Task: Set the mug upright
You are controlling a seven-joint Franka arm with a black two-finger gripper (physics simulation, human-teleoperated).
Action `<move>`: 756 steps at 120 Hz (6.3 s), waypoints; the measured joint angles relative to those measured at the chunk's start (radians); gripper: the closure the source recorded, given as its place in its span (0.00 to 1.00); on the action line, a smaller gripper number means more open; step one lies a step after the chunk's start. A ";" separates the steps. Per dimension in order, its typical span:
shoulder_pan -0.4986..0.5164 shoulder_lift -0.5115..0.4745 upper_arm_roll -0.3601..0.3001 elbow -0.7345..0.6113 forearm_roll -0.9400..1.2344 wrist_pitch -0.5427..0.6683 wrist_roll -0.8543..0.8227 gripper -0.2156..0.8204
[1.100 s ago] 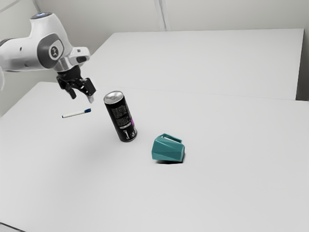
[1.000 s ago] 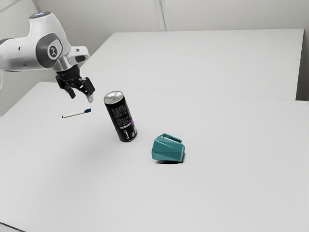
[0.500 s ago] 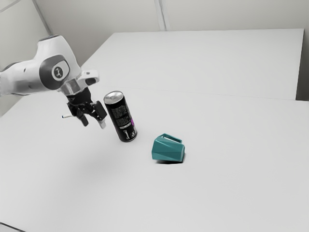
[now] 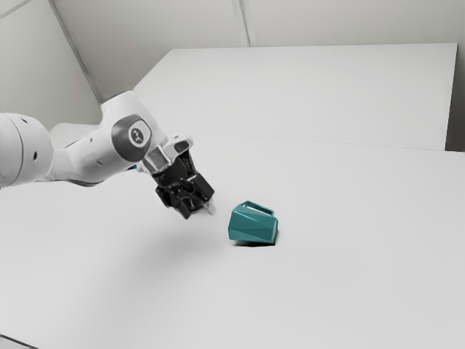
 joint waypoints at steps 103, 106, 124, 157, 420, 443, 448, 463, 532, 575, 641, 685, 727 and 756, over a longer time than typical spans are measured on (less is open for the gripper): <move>-0.048 0.232 0.023 0.131 -0.457 0.015 0.261 0.24; -0.049 0.232 0.023 0.131 -0.464 0.012 0.265 0.25; -0.054 0.231 0.023 0.131 -0.494 -0.001 0.290 0.38; -0.063 0.235 0.021 0.132 -0.523 -0.010 0.322 0.55; -0.153 -0.018 0.209 -0.020 0.533 -0.003 -0.311 0.97; -0.154 -0.016 0.229 -0.020 0.575 0.012 -0.339 0.97; -0.151 -0.014 0.230 -0.021 0.582 0.019 -0.343 0.97; -0.152 0.000 0.232 -0.020 0.594 0.050 -0.350 0.97; -0.143 0.022 0.254 -0.054 0.520 0.140 -0.355 0.90; -0.143 0.010 0.254 -0.030 0.521 0.130 -0.320 0.35; -0.147 -0.050 0.257 0.036 0.524 0.047 -0.263 0.22; -0.146 -0.068 0.257 0.154 0.521 -0.080 -0.231 0.21; -0.148 -0.120 0.259 0.236 0.521 -0.203 -0.210 0.21; -0.124 -0.121 0.238 0.338 0.584 -0.278 -0.201 0.21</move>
